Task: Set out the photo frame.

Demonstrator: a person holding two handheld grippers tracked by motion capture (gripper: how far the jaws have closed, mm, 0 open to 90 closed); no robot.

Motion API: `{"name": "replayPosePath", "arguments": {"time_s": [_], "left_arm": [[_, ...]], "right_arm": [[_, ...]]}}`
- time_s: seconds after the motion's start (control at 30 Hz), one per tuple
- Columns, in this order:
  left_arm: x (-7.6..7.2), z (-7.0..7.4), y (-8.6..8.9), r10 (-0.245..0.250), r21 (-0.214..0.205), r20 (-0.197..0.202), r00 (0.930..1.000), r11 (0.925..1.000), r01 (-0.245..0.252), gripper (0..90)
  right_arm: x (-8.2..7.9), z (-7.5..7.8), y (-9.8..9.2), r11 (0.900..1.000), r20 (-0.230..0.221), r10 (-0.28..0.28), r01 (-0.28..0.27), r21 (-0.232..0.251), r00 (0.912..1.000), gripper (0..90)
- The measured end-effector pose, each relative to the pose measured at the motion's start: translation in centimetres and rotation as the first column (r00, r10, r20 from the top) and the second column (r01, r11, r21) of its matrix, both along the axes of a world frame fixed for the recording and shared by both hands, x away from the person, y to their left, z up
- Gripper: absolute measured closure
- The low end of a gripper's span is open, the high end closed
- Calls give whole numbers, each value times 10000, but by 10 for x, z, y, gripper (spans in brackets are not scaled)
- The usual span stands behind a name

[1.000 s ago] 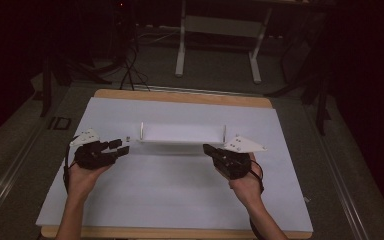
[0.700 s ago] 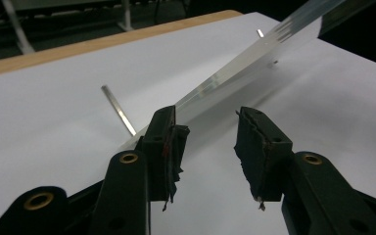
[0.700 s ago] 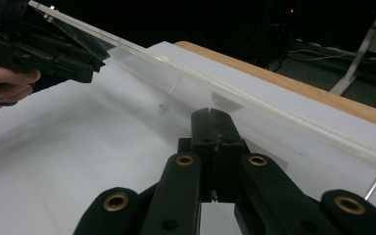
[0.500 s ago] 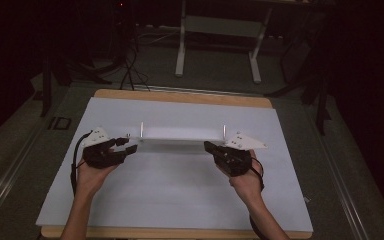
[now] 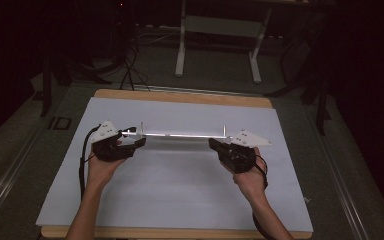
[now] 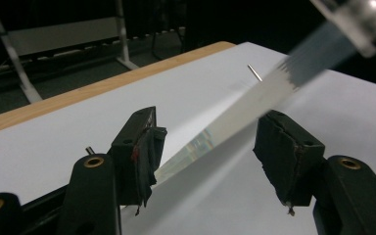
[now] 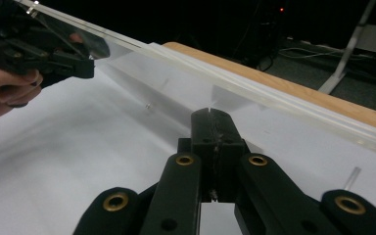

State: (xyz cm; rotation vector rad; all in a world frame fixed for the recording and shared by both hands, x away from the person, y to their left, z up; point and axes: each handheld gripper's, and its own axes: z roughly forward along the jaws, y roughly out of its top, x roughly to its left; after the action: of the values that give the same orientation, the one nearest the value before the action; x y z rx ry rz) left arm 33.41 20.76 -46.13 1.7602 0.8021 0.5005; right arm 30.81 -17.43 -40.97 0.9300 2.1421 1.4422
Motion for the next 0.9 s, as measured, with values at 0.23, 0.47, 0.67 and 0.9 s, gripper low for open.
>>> {"name": "replayPosePath", "arguments": {"time_s": [0.23, 0.47, 0.67, 0.9], "left_arm": [[2, 2, -1, 104, -3, -25, 9999, 9999, -104, 421], [4, 3, -1, 145, -63, -110, 9998, 9999, -146, 421], [8, 6, -1, 213, -116, -199, 9996, 9997, -215, 421], [11, 7, -1, 262, -145, -207, 9994, 9995, -265, 421]], "right_arm": [[1, -5, -19, 9994, 156, -322, 324, -148, 9994, 760], [4, -21, -47, 9957, 95, -887, 889, -245, 9960, 687], [9, -26, -63, 9908, 32, -1316, 1316, -304, 9913, 644], [24, -30, -78, 9880, 427, -1521, 1530, -190, 9874, 545]]}}
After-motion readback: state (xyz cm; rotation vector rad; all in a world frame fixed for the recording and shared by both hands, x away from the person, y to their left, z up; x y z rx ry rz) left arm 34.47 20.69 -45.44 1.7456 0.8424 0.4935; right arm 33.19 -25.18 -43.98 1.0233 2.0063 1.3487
